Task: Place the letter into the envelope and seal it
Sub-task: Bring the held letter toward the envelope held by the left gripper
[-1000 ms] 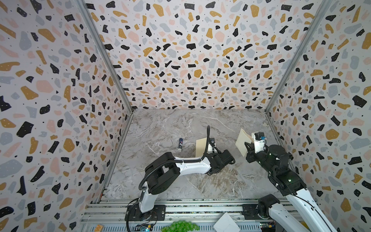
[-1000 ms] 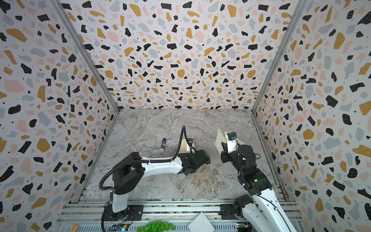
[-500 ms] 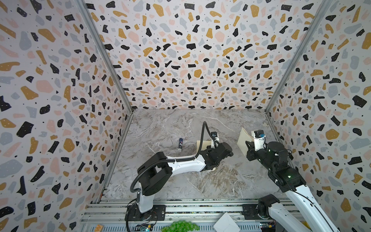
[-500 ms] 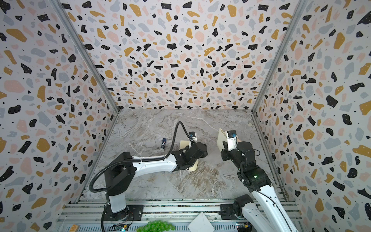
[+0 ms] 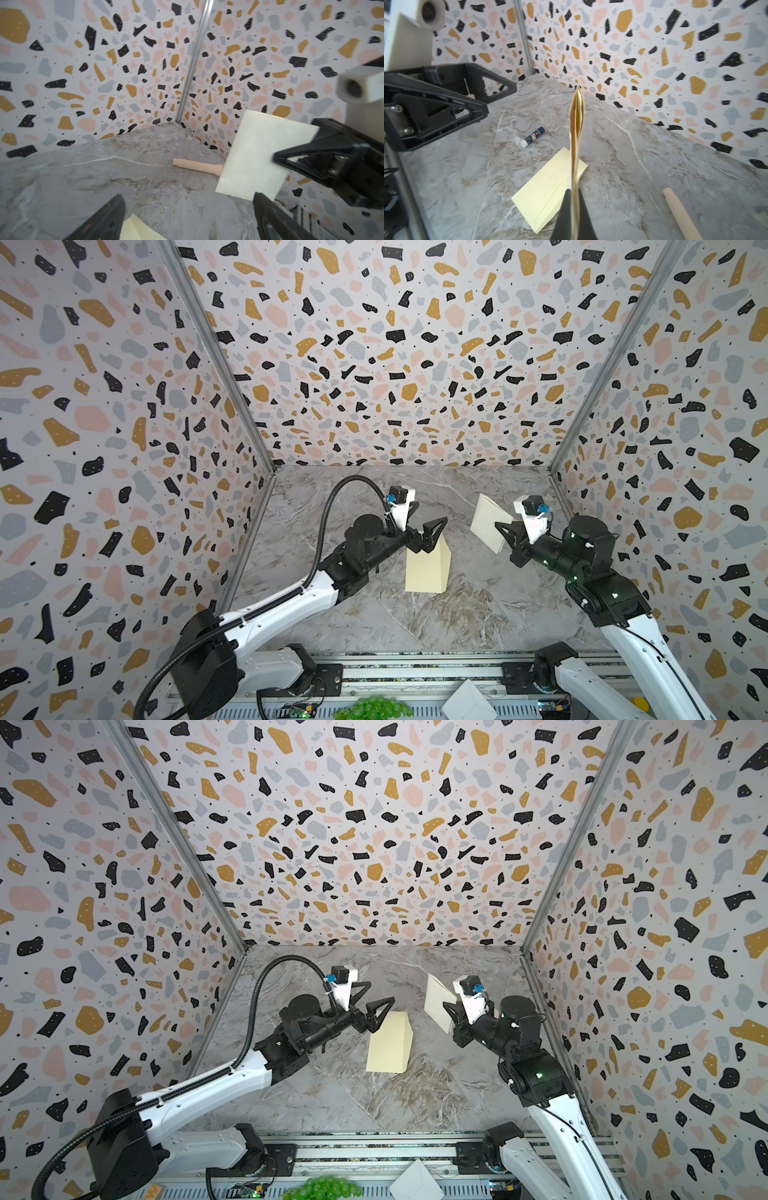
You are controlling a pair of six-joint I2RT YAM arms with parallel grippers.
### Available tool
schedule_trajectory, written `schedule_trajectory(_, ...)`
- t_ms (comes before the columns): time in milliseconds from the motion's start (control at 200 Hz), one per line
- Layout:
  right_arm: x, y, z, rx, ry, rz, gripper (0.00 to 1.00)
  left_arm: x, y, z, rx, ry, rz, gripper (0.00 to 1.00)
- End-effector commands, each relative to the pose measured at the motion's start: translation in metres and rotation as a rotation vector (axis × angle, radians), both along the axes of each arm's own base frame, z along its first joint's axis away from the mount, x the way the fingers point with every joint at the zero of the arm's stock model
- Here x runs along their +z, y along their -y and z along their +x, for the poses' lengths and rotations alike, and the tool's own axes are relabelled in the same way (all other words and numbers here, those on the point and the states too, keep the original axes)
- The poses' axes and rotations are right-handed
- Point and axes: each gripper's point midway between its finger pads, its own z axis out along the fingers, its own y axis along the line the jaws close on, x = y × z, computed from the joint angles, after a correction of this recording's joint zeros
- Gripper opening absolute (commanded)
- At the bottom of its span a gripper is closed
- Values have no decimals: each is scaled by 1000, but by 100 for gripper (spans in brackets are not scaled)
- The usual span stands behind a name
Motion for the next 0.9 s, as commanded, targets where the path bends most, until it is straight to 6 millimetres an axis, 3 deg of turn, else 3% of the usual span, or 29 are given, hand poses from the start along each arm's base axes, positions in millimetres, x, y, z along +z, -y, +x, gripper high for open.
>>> schedule_trajectory(0,3,-29,-37,295,-11,7,0,14,9,-47,-261,236,63,97)
schedule_trajectory(180,2,-43,-57,443,11,1,0,9,17,-64,-400,227,58,93)
schedule_trajectory(436,1,-54,-68,515,35,3,0,4,26,-70,-485,191,46,83)
schedule_trajectory(546,1,-54,-64,499,39,5,0,5,29,-74,-520,179,30,70)
schedule_trajectory(896,2,-54,-52,437,48,30,0,11,31,-71,-519,117,-65,8)
